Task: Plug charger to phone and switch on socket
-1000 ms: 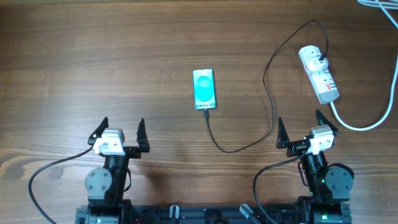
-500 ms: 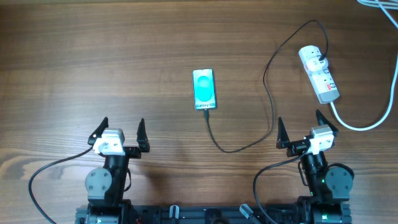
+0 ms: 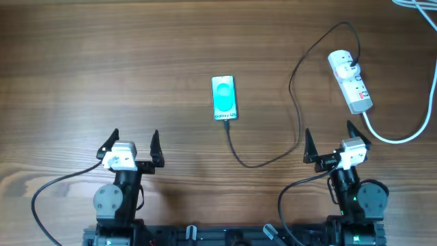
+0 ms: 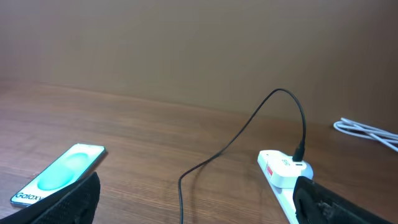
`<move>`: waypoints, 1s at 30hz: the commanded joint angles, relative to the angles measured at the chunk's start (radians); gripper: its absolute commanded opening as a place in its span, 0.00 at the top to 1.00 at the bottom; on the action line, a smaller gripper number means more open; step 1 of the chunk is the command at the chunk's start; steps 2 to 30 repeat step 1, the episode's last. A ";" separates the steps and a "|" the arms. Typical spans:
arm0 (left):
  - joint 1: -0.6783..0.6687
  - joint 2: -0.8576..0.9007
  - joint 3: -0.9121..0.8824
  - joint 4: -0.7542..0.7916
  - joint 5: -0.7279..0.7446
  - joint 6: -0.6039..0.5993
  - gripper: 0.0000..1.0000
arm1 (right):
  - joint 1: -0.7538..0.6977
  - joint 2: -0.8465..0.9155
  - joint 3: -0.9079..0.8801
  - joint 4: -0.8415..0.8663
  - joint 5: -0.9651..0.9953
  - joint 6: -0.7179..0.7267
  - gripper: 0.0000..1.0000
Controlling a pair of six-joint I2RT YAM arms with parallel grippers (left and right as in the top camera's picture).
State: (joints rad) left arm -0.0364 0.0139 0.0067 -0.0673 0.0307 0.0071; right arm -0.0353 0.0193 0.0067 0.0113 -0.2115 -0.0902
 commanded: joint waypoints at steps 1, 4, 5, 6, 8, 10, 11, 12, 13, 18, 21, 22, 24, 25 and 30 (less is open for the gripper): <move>0.009 -0.007 -0.001 -0.009 -0.002 0.019 0.00 | 0.006 -0.009 -0.002 0.003 0.016 0.014 0.00; 0.009 -0.007 -0.001 -0.009 -0.002 0.019 0.00 | 0.006 -0.009 -0.002 0.003 0.016 0.014 0.00; 0.009 -0.007 -0.001 -0.009 -0.002 0.019 0.00 | 0.006 -0.009 -0.002 0.003 0.016 0.014 0.00; 0.009 -0.007 -0.001 -0.009 -0.002 0.019 0.00 | 0.006 -0.009 -0.002 0.003 0.016 0.014 0.00; 0.009 -0.007 -0.001 -0.009 -0.002 0.019 0.00 | 0.006 -0.009 -0.002 0.003 0.016 0.014 0.00; 0.009 -0.007 -0.001 -0.009 -0.002 0.019 0.00 | 0.006 -0.009 -0.002 0.003 0.016 0.014 0.00; 0.009 -0.007 -0.001 -0.009 -0.002 0.019 0.00 | 0.006 -0.009 -0.002 0.003 0.016 0.014 0.00; 0.009 -0.007 -0.001 -0.009 -0.002 0.019 0.00 | 0.006 -0.009 -0.002 0.003 0.016 0.014 0.00; 0.009 -0.007 -0.001 -0.009 -0.002 0.019 0.00 | 0.006 -0.009 -0.002 0.003 0.016 0.014 0.00; 0.009 -0.007 -0.001 -0.009 -0.002 0.019 0.00 | 0.006 -0.009 -0.002 0.003 0.016 0.014 0.00; 0.009 -0.007 -0.001 -0.009 -0.002 0.019 0.00 | 0.006 -0.009 -0.002 0.003 0.016 0.014 0.00; 0.009 -0.007 -0.001 -0.009 -0.002 0.019 0.00 | 0.006 -0.009 -0.002 0.003 0.016 0.014 0.00; 0.009 -0.007 -0.001 -0.009 -0.002 0.019 0.00 | 0.006 -0.009 -0.002 0.003 0.016 0.014 0.00; 0.009 -0.007 -0.001 -0.009 -0.002 0.019 0.00 | 0.006 -0.009 -0.002 0.003 0.016 0.014 0.00; 0.009 -0.007 -0.001 -0.009 -0.002 0.019 0.00 | 0.006 -0.009 -0.002 0.003 0.016 0.014 0.00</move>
